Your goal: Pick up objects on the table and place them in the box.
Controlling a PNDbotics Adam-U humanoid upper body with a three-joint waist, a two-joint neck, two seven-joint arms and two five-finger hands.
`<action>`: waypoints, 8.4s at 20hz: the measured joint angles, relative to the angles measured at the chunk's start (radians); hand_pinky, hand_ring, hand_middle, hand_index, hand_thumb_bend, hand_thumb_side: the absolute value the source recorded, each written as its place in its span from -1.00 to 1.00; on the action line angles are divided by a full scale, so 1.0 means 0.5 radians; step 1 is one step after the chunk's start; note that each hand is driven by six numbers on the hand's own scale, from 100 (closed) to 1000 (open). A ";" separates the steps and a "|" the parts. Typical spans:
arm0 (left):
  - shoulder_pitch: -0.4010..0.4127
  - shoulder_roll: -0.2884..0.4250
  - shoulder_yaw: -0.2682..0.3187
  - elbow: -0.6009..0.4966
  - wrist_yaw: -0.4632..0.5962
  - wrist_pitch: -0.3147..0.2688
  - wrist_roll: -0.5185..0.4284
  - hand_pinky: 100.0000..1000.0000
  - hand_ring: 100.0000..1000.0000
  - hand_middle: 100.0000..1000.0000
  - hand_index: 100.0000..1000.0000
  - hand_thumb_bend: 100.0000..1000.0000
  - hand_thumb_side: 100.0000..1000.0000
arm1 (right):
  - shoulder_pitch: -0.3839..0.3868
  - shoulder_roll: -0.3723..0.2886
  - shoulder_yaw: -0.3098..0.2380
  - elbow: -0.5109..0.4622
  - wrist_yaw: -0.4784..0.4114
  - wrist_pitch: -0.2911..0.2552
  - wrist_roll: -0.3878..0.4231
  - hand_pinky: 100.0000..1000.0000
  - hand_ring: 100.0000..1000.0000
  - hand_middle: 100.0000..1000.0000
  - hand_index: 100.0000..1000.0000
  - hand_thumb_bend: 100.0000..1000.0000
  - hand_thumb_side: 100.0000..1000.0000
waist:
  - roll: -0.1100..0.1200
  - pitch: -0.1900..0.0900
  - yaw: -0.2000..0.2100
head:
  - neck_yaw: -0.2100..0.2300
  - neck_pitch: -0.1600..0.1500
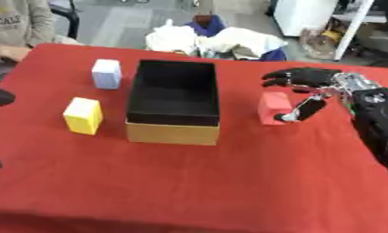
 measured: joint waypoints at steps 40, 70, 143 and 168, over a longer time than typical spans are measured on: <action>-0.002 0.000 -0.010 -0.034 0.021 0.002 -0.018 0.42 0.48 0.64 0.88 -0.30 0.28 | 0.019 -0.004 -0.055 0.048 -0.138 0.233 0.097 0.40 0.08 -0.21 0.84 -0.66 -0.56 | 0.011 0.009 0.030 | 0.000 -0.006; -0.067 0.001 -0.025 -0.045 0.078 -0.004 -0.027 0.42 0.48 0.64 0.88 -0.27 0.20 | -0.237 0.291 -0.147 -0.401 -0.596 -0.005 0.398 0.41 0.05 -0.27 0.69 -0.82 -0.81 | 0.012 -0.019 0.127 | -0.060 -0.006; -0.969 -0.325 -0.378 1.343 -0.670 -0.475 0.129 0.35 0.36 0.48 0.74 -0.03 0.83 | 0.389 -0.357 -0.323 -1.711 -3.388 0.592 1.098 0.57 0.38 0.48 0.88 -1.00 -0.95 | 0.013 0.068 -0.309 | 0.252 -0.029; -1.089 -0.426 -0.407 1.451 -0.977 -0.432 0.225 0.34 0.34 0.43 0.71 0.03 0.84 | 0.441 -0.356 -0.350 -1.733 -3.402 0.618 1.125 0.58 0.38 0.48 0.88 -1.00 -0.82 | 0.004 0.066 -0.301 | 0.318 -0.066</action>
